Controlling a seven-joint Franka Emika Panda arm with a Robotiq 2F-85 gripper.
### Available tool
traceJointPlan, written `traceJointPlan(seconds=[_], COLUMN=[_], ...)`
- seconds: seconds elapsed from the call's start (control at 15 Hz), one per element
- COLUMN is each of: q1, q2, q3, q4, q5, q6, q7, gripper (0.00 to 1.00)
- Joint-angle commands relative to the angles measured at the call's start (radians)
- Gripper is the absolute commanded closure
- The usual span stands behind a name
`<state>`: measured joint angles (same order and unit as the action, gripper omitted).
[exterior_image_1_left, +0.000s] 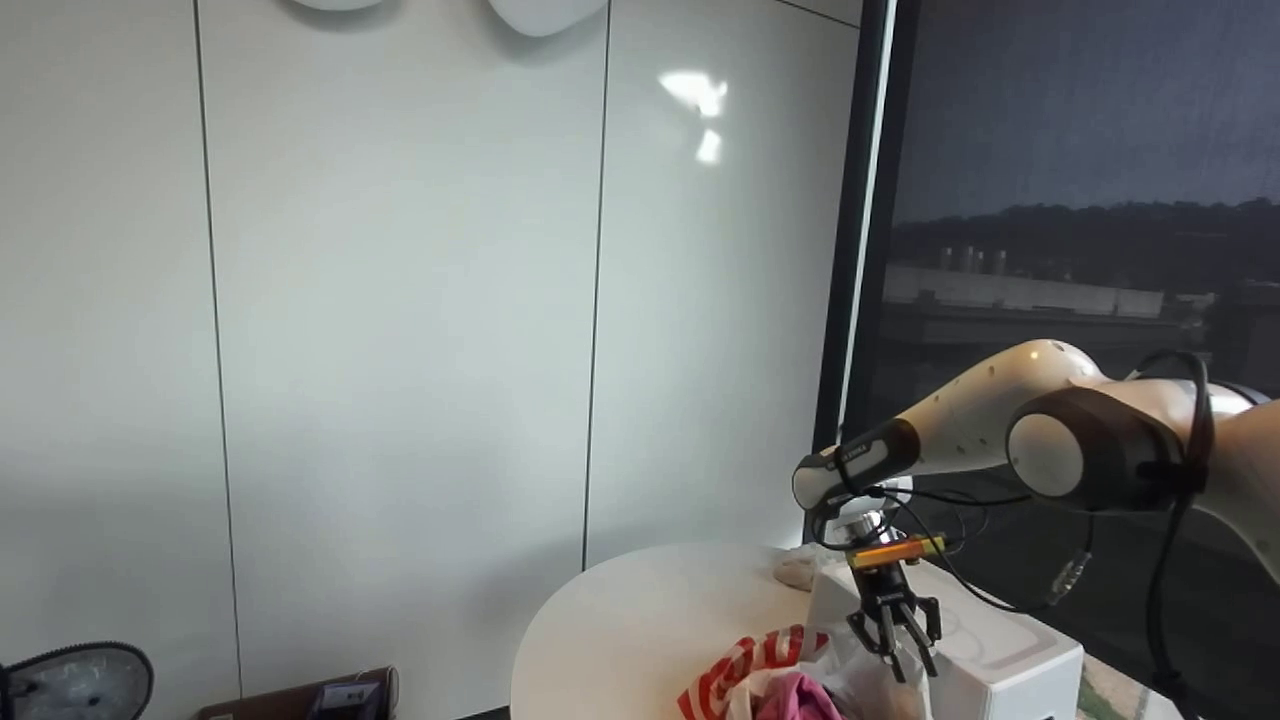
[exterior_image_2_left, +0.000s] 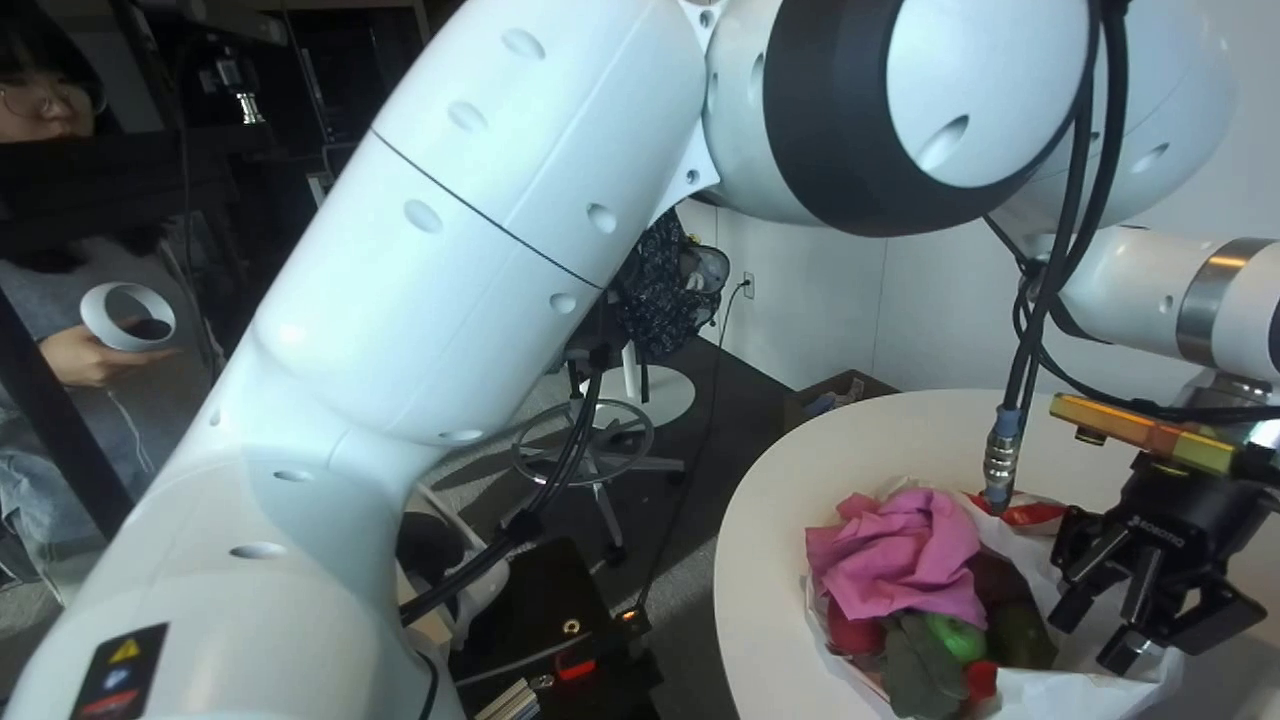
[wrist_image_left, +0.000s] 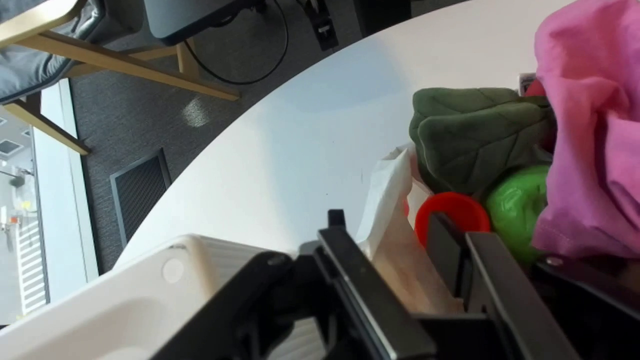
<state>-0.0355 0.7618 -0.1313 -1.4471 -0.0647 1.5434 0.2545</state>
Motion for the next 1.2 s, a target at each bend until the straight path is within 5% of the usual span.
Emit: traceJointPlan(seconds=[0.0, 0.27, 1.13], q1=[-0.006, -0.039, -0.067], q2=[-0.124, -0.254, -0.587], q3=[0.015, 0.062, 0.089], q4=[-0.08, -0.187, -0.674], q5=[0.004, 0.099, 0.234], q6=[0.037, 0.074, 0.472], q7=[-0.029, -0.148, -0.523], gripper=[0.22, 0.0, 0.0])
